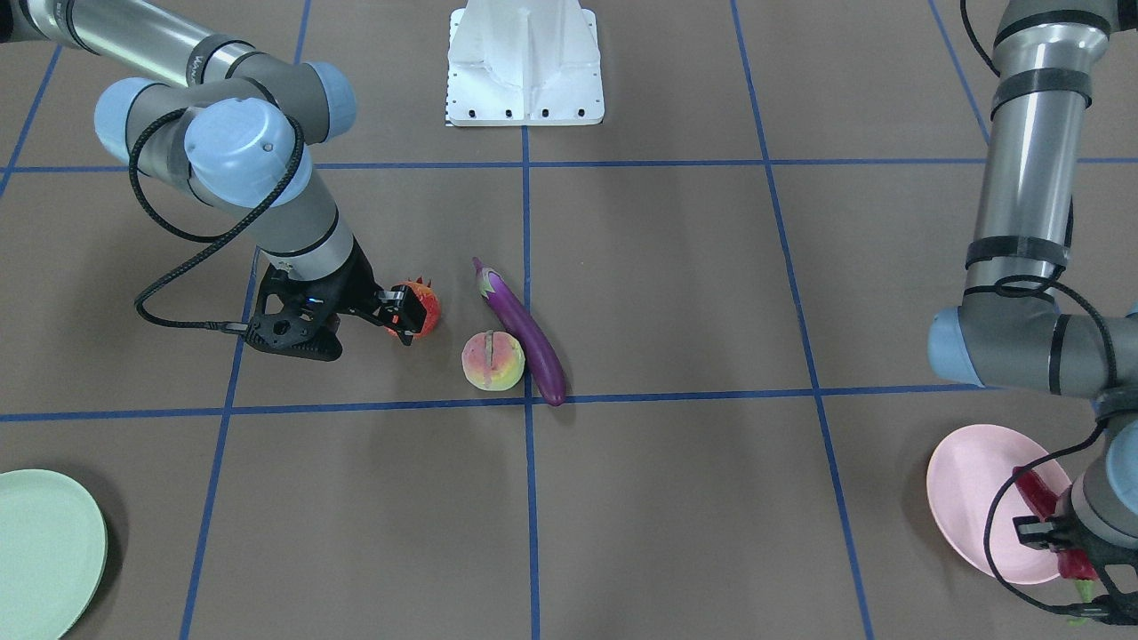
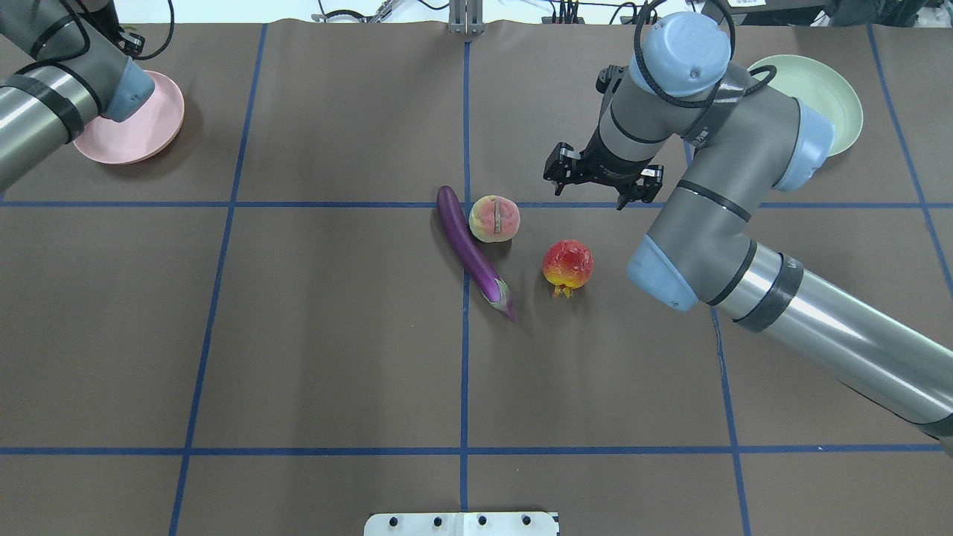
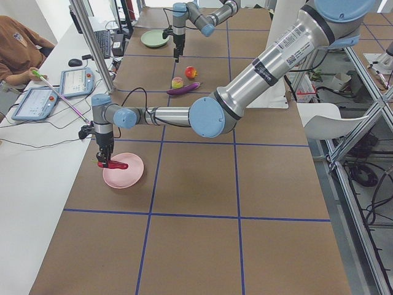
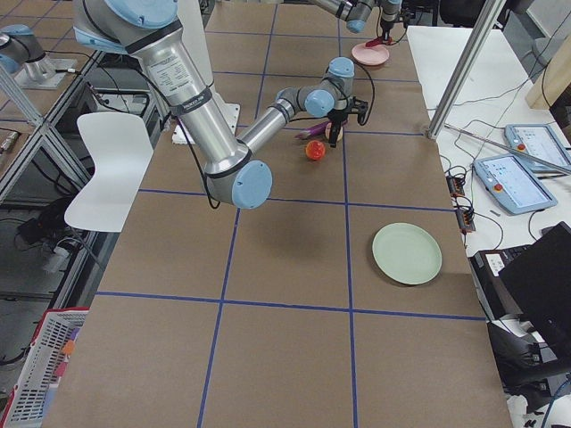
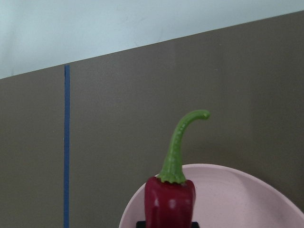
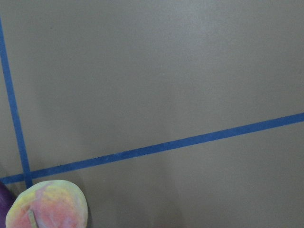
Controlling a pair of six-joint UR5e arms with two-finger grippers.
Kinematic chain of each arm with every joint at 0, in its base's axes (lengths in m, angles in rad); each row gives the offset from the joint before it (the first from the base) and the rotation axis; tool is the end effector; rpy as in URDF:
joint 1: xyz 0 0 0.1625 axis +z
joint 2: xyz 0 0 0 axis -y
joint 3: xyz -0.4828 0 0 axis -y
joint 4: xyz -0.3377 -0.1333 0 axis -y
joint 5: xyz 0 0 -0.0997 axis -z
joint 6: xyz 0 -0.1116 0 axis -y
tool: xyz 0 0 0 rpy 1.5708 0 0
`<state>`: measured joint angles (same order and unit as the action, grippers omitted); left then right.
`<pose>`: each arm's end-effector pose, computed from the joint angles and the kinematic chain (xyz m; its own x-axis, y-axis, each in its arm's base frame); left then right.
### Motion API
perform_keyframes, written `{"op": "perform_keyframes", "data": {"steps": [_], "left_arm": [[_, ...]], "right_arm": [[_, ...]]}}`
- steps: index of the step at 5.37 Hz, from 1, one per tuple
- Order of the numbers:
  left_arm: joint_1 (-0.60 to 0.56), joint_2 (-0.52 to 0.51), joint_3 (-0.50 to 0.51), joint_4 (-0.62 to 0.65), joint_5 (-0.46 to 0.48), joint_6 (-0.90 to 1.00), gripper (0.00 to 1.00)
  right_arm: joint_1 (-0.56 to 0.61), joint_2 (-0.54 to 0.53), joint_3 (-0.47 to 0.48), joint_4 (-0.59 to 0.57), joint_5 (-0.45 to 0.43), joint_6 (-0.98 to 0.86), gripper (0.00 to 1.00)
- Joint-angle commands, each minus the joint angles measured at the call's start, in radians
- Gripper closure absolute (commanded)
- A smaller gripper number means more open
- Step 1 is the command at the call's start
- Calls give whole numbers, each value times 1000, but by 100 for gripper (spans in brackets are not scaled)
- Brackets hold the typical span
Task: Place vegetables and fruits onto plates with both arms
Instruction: 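Carry chili to pink plate with left gripper while right gripper nears apple, then release chili with left gripper while right gripper grasps the red apple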
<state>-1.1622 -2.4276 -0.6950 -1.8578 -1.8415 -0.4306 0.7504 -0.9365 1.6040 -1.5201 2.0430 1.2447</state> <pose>0.2337 -0.8002 0.5624 0.9379 0.0376 -0.3449 0.0092 0.9911 0.1330 -0.4497 -0.5321 0.3516 0.6461 0.2124 0.7331 -0.1915 0.9749 -0.1136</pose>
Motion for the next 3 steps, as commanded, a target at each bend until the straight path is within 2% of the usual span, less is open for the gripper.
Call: {"op": "perform_keyframes", "data": {"steps": [1, 3], "left_arm": [[-1, 1, 0, -12, 14, 0, 0], [-1, 2, 0, -15, 21, -2, 0]], "right_arm": [[-46, 30, -28, -2, -39, -1, 0], [-57, 31, -42, -41, -41, -1, 0]]}}
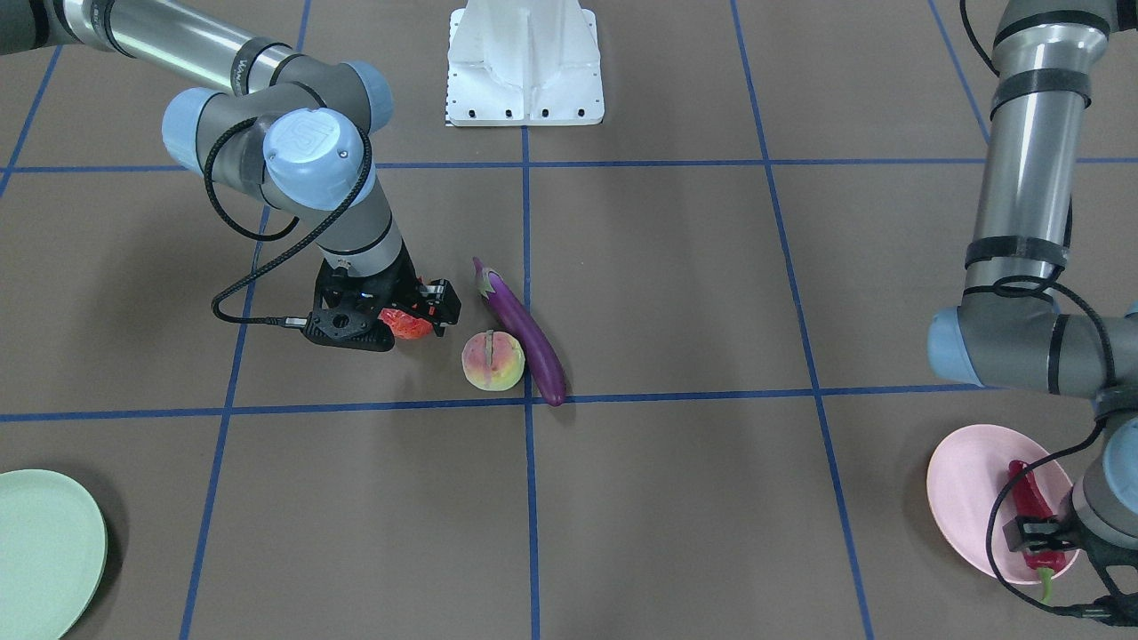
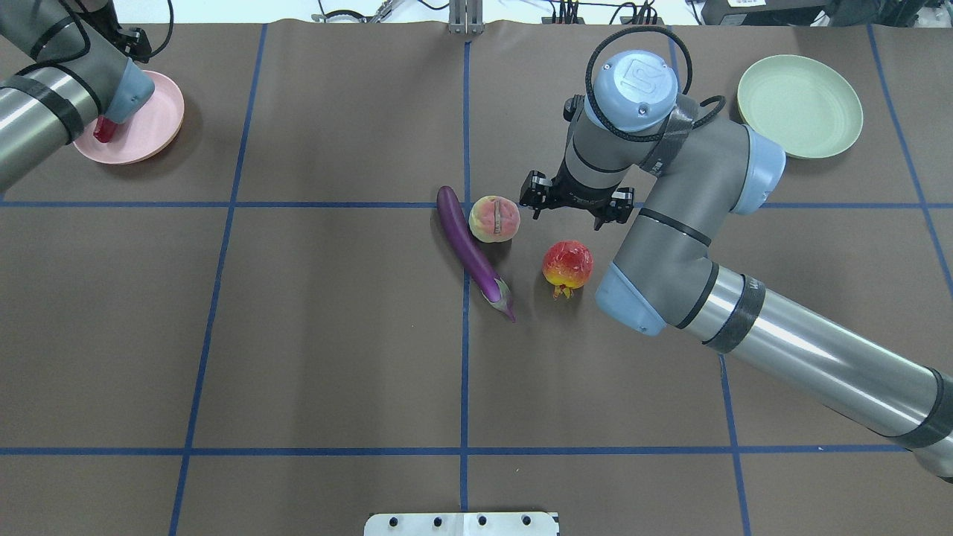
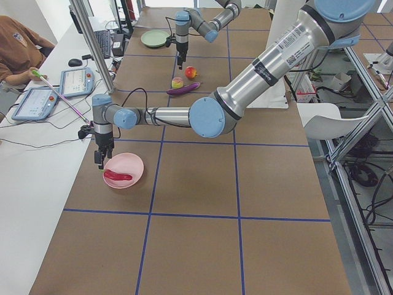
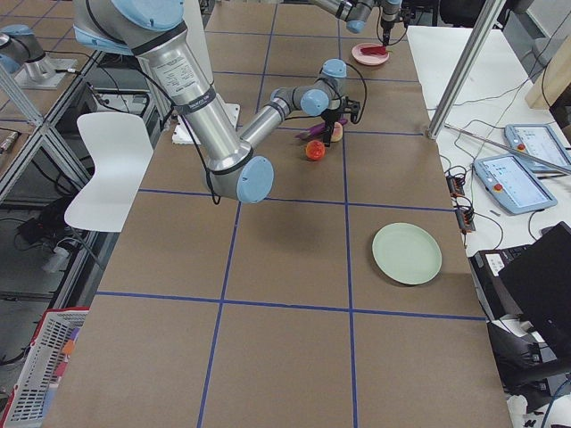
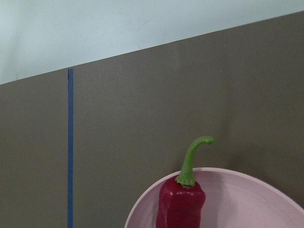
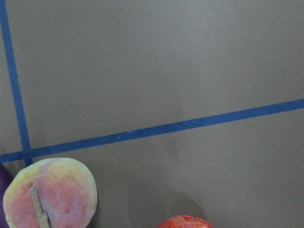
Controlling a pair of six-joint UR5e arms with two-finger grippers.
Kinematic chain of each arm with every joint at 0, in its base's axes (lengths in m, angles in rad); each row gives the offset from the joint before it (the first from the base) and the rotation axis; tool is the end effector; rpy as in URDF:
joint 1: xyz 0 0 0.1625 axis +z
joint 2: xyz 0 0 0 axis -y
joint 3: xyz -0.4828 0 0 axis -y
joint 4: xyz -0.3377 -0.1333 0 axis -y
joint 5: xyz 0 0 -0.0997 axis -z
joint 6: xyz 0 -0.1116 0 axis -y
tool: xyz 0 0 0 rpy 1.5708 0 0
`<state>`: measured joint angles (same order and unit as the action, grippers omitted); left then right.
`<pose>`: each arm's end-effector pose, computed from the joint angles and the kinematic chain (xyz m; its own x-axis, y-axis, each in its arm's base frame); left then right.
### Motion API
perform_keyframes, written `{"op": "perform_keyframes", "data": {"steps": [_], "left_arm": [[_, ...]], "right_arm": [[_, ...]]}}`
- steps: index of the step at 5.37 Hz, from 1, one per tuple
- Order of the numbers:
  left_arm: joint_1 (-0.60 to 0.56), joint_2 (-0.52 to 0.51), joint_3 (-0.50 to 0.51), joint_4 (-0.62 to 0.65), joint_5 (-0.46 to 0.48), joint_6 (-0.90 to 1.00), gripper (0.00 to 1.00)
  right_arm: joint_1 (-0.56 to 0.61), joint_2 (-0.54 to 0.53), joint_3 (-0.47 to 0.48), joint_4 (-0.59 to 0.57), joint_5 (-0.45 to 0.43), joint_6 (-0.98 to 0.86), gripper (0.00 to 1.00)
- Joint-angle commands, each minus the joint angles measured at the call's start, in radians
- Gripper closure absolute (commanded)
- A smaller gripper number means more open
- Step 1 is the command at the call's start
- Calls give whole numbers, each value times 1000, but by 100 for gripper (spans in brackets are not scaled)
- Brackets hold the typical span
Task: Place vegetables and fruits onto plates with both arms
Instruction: 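Release chili with left gripper while right gripper grasps the red apple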
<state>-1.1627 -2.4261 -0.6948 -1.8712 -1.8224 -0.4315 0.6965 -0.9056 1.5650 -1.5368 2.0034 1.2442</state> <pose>0.2316 -0.8016 0.5626 0.9422 0.0375 -0.3328 0.0139 0.9885 0.1507 -0.4863 -0.5195 0.3497 0.6797 0.1887 0.7088 -0.1677 0.9807 -0.1003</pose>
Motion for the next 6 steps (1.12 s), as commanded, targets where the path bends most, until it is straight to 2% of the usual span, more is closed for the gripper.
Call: {"op": "perform_keyframes", "data": {"steps": [1, 6], "left_arm": [[1, 1, 0, -11, 2, -1, 0], [3, 10, -6, -19, 2, -1, 0]], "right_arm": [[-6, 4, -3, -40, -2, 0, 0], [-46, -1, -34, -69, 0, 0, 0]]}}
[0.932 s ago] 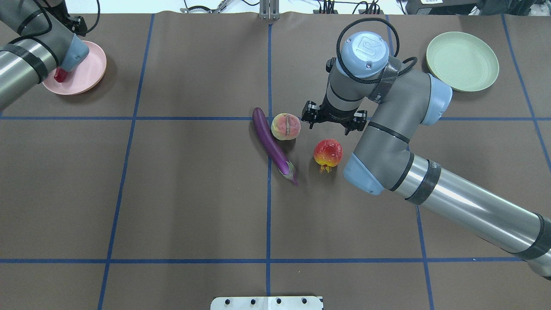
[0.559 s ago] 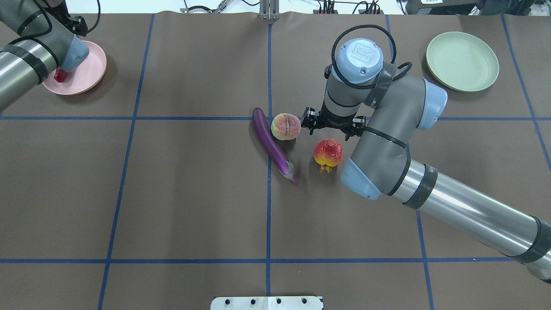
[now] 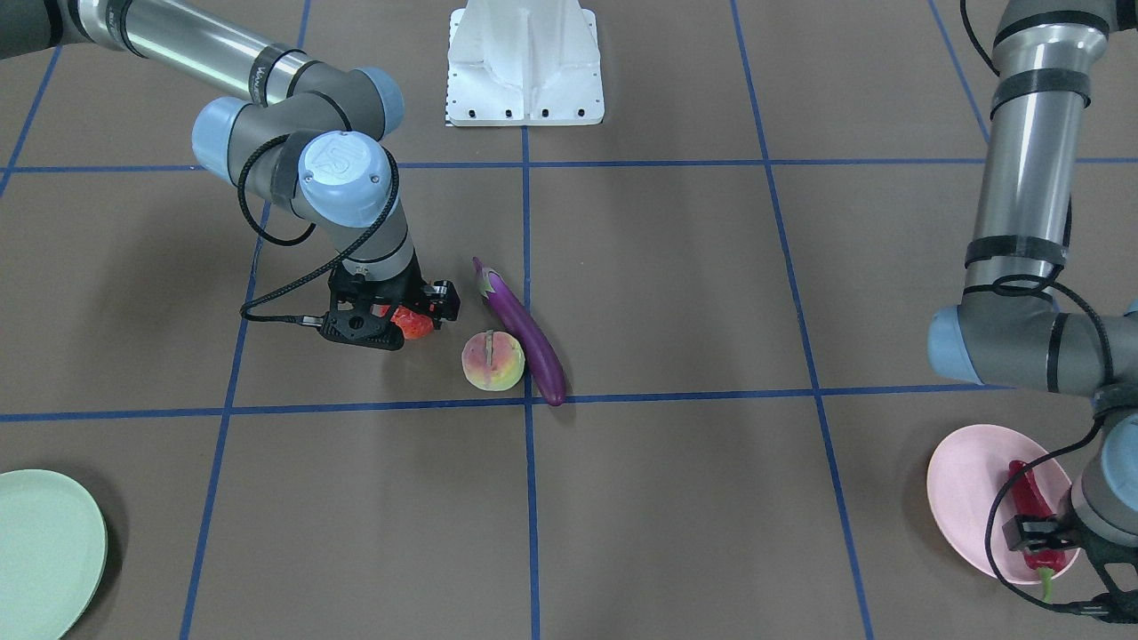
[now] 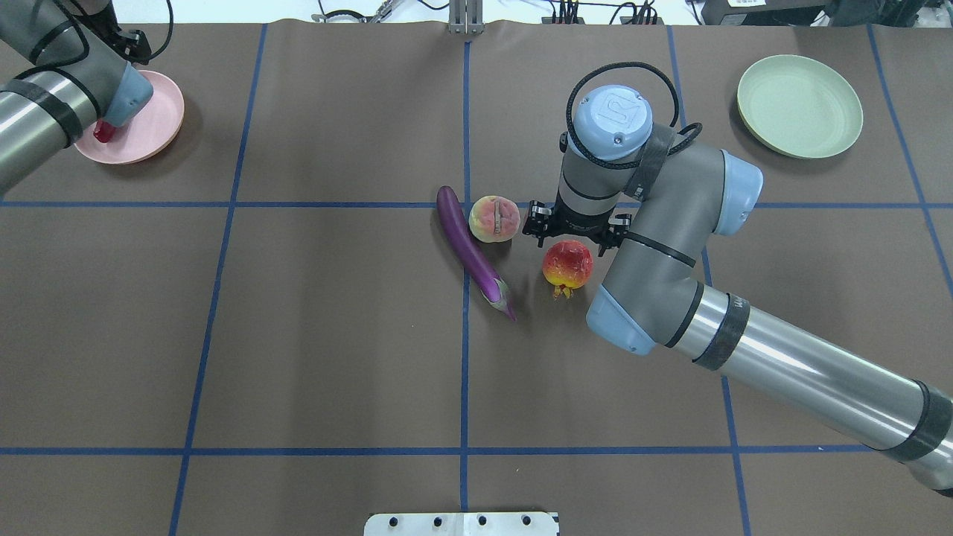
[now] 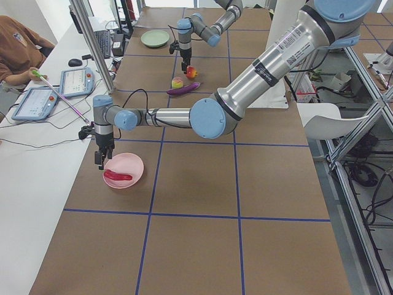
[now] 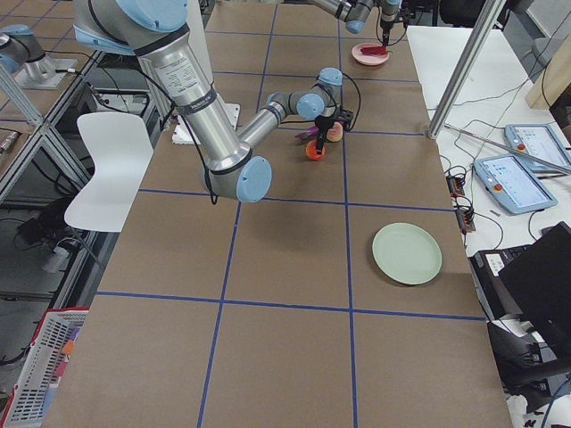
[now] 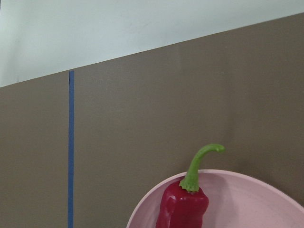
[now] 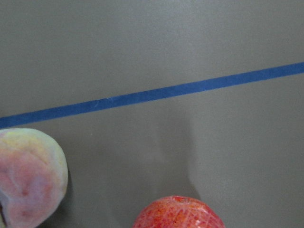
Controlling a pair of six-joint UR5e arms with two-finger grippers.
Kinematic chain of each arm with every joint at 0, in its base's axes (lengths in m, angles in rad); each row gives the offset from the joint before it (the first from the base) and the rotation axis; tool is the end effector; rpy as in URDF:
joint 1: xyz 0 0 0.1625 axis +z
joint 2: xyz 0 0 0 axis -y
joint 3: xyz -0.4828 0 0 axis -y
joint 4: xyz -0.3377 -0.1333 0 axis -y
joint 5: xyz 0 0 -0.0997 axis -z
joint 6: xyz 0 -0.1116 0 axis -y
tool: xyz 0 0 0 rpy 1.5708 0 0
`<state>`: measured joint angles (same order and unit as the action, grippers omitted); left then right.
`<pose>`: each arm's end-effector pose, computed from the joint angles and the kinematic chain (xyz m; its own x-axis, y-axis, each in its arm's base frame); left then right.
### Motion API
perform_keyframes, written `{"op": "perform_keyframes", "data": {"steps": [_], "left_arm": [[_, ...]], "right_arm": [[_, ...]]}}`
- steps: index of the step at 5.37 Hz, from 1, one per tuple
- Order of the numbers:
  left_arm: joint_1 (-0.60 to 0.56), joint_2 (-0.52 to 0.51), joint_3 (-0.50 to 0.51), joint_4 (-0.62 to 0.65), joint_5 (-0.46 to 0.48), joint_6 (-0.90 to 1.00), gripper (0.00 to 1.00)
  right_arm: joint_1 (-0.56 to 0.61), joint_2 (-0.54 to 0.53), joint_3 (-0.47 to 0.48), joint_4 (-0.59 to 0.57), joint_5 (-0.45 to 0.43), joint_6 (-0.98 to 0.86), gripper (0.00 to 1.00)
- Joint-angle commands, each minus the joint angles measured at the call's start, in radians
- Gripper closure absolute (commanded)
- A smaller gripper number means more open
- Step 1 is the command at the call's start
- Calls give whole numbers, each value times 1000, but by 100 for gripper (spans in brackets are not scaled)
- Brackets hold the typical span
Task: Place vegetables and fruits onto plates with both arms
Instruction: 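Release chili with left gripper while right gripper grasps the red apple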
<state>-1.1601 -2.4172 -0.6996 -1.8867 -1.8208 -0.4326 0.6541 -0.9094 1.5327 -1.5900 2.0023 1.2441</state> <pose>0.2328 -0.7992 0.5658 0.9411 0.0421 -0.3355 0.0133 0.9868 0.1612 -0.5110 -0.5010 0.3732 0.7355 0.1966 0.6484 -0.1353 0.9803 -0.1437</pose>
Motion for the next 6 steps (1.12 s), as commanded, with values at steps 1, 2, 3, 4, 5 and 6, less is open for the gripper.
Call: {"op": "perform_keyframes", "data": {"steps": [1, 2, 3, 4, 5, 6], "left_arm": [[0, 1, -3, -3, 0, 0, 0], [0, 1, -6, -3, -2, -2, 0], [2, 1, -30, -2, -11, -17, 0], [2, 1, -94, 15, -40, -52, 0], [3, -2, -154, 70, -148, -64, 0], [38, -11, -241, 118, -216, -187, 0]], "right_arm": [[-7, 6, -2, -16, 6, 0, 0], [-8, 4, -3, -19, 7, 2, 7], [-8, 4, -3, -19, 9, 32, 42], [-10, 4, 1, -19, 9, 32, 74], [-8, 1, 18, -27, 13, 32, 100], [8, 1, 76, -72, 13, 32, 100]]}}
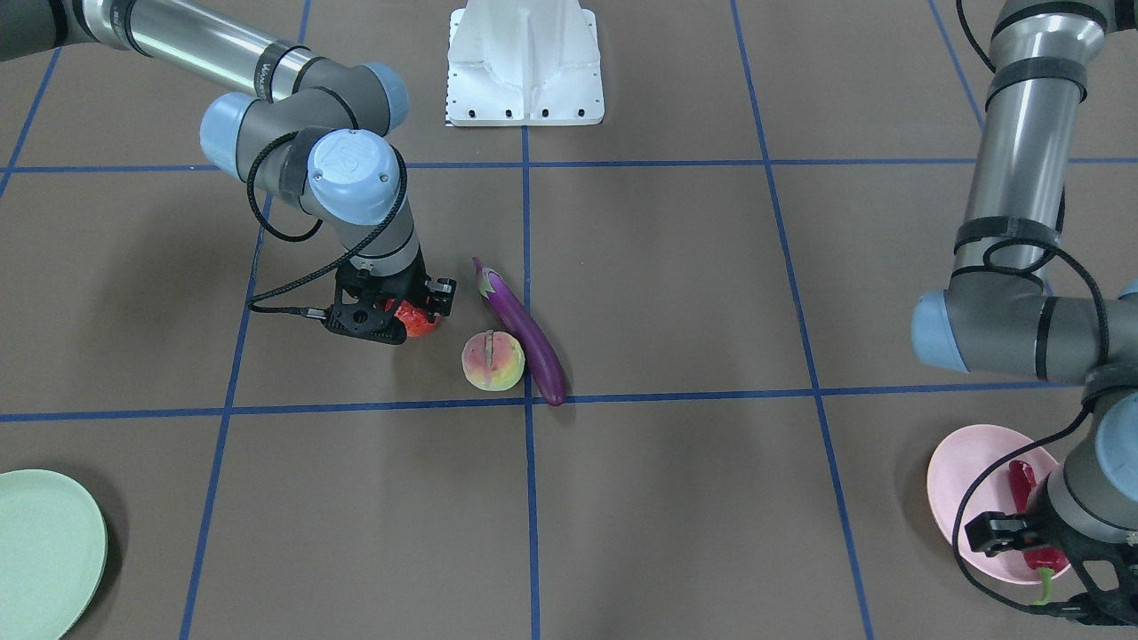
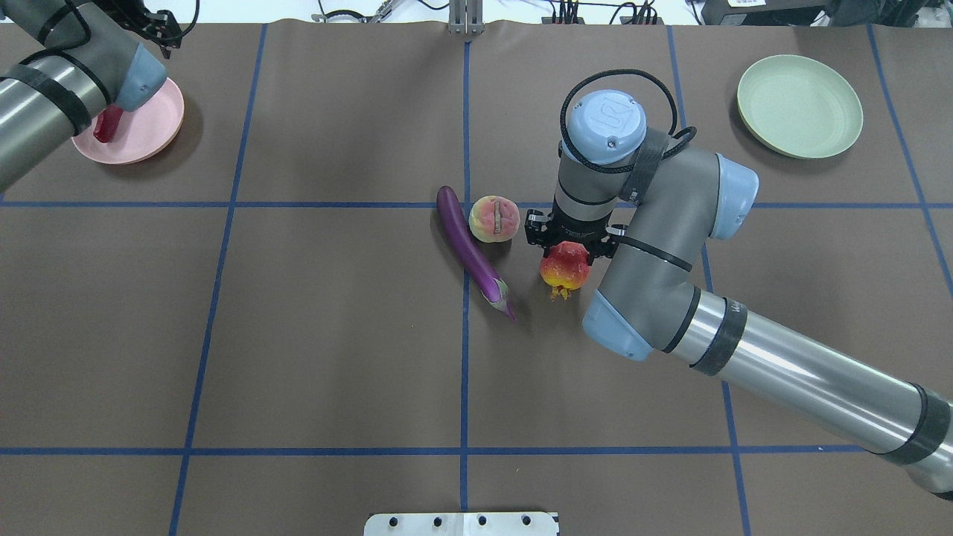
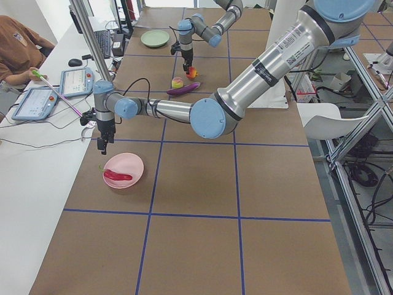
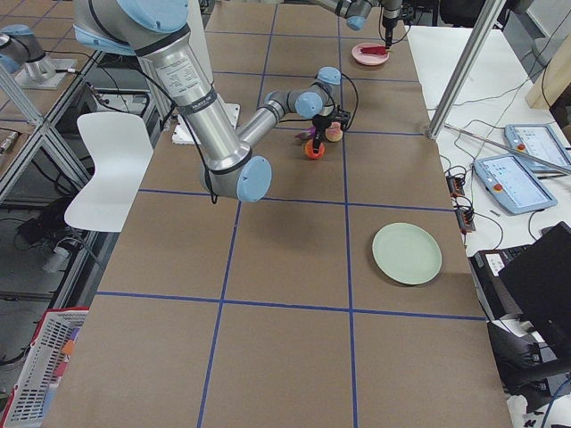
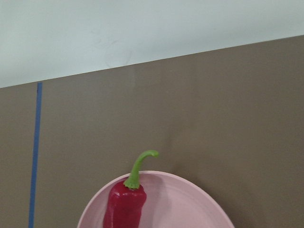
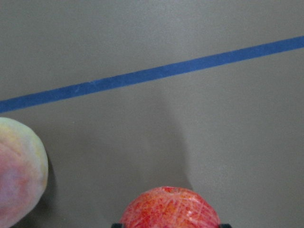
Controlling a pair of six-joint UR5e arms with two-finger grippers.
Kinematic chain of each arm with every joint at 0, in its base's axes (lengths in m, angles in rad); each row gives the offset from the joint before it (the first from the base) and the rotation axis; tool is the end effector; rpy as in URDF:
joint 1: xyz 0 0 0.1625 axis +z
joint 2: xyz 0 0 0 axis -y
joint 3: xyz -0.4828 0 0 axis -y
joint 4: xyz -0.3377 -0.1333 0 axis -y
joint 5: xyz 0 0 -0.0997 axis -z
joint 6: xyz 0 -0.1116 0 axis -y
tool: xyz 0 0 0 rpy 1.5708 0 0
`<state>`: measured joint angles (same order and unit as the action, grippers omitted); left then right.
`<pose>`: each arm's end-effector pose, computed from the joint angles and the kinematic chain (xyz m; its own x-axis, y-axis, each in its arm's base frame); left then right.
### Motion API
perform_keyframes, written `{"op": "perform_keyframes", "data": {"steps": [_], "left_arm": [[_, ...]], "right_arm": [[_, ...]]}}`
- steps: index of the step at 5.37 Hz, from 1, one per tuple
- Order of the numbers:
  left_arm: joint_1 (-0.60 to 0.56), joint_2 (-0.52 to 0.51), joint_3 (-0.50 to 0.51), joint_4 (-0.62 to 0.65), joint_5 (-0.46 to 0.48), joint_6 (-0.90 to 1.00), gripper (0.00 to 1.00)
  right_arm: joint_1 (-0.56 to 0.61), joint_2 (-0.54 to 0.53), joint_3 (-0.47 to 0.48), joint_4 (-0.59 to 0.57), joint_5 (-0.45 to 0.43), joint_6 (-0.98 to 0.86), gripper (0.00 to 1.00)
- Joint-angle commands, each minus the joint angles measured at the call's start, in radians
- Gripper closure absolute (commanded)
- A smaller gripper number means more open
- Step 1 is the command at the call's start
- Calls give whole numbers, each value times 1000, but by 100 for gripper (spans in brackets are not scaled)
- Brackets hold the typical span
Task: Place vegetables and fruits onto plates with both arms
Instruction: 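Release chili with left gripper while right gripper grasps the red apple, then carry apple toward green plate with right gripper while left reaches eggplant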
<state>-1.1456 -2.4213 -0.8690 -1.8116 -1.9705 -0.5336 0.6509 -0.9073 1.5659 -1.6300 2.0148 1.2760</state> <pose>0.2597 -0.7915 0.4882 0.8641 0.0144 -0.5031 0.0673 0.9873 0.1438 -0.5080 -0.4942 0.3632 0.7315 0.2273 0.6429 -0.1482 0.9733 -0.1755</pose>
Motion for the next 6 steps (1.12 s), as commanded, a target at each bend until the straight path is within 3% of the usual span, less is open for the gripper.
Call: {"op": "perform_keyframes", "data": {"steps": [1, 2, 3, 6], "left_arm": [[93, -7, -181, 76, -149, -243, 0], [154, -10, -318, 133, -225, -437, 0], [250, -12, -420, 170, -229, -586, 0], [490, -77, -530, 172, -209, -941, 0]], "right_arm": [[63, -1, 101, -97, 1, 0, 100], [126, -5, 114, -111, 4, -4, 100], [188, -13, 114, -110, 2, -27, 100], [378, -96, 109, -100, 50, -339, 100]]}}
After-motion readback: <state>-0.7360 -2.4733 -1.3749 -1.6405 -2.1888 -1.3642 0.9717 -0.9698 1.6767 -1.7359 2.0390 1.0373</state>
